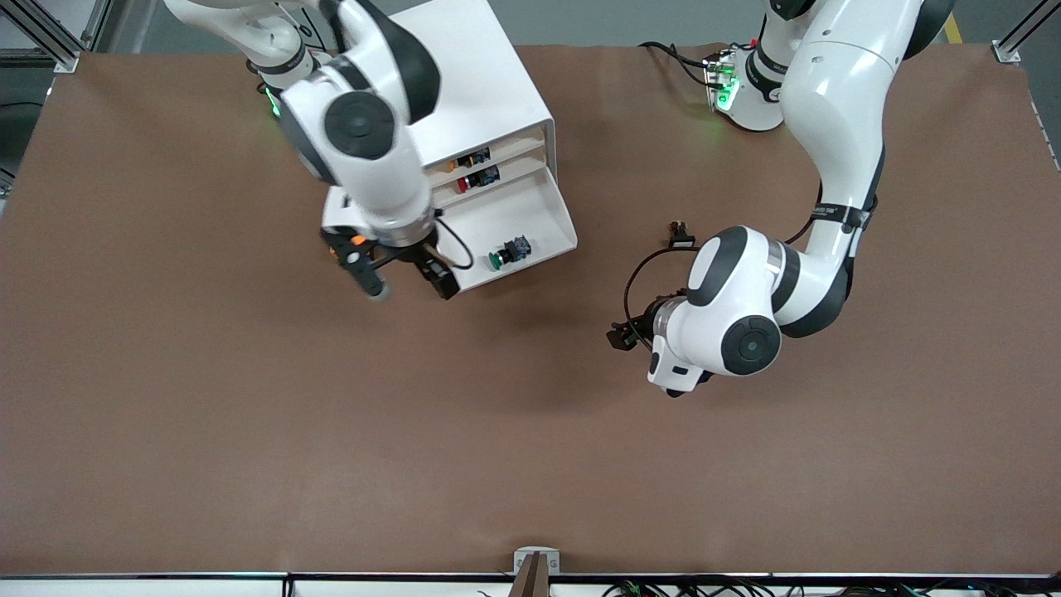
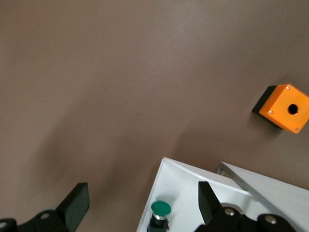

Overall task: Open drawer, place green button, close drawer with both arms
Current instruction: 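Withdraw the right gripper while the left gripper moves to the drawer front, then push the drawer shut into the cabinet with the left gripper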

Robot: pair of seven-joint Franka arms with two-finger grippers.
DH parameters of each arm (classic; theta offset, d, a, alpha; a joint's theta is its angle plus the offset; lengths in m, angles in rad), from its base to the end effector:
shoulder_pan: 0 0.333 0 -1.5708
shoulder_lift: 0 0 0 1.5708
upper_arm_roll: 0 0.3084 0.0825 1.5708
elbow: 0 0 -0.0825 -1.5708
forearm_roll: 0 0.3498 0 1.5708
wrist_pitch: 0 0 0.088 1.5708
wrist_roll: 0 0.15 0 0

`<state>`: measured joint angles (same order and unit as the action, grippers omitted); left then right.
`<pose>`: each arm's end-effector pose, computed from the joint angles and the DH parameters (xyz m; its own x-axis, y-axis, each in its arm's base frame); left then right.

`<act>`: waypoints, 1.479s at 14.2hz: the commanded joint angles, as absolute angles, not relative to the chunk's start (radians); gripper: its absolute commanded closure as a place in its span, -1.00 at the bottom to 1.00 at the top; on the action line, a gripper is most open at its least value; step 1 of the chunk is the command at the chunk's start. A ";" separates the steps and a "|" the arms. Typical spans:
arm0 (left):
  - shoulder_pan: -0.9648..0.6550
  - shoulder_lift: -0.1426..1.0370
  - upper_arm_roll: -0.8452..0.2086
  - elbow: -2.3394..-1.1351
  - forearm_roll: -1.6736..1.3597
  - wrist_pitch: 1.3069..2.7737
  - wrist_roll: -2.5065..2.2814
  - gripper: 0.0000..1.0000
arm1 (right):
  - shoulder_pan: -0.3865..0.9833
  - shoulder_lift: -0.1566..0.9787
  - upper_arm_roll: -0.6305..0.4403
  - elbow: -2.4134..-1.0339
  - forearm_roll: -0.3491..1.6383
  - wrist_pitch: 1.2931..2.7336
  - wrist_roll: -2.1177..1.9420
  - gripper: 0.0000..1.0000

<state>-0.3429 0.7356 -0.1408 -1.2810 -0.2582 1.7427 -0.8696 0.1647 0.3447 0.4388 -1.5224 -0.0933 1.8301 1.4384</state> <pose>0.5829 -0.3240 0.2724 0.8004 0.4260 -0.4218 0.4690 -0.8832 -0.0021 0.5330 0.3181 0.4357 0.6716 -0.7389 -0.0541 -0.7401 -0.6725 -0.0030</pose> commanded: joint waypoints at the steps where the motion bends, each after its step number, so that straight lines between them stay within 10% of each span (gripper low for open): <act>1: -0.405 0.752 -0.141 -1.298 -0.235 1.871 -0.845 -0.99 | 0.078 0.344 0.428 -1.438 0.006 1.711 1.150 -1.00; 9: -0.569 0.844 -0.143 -1.358 -0.210 2.135 -0.861 -0.99 | 0.090 0.226 0.045 -1.413 0.038 1.600 0.380 -1.00; 21: -0.770 0.836 -0.150 -1.365 -0.225 2.080 -1.103 -0.99 | -0.012 -0.041 -0.012 -1.692 -0.005 1.742 0.130 -1.00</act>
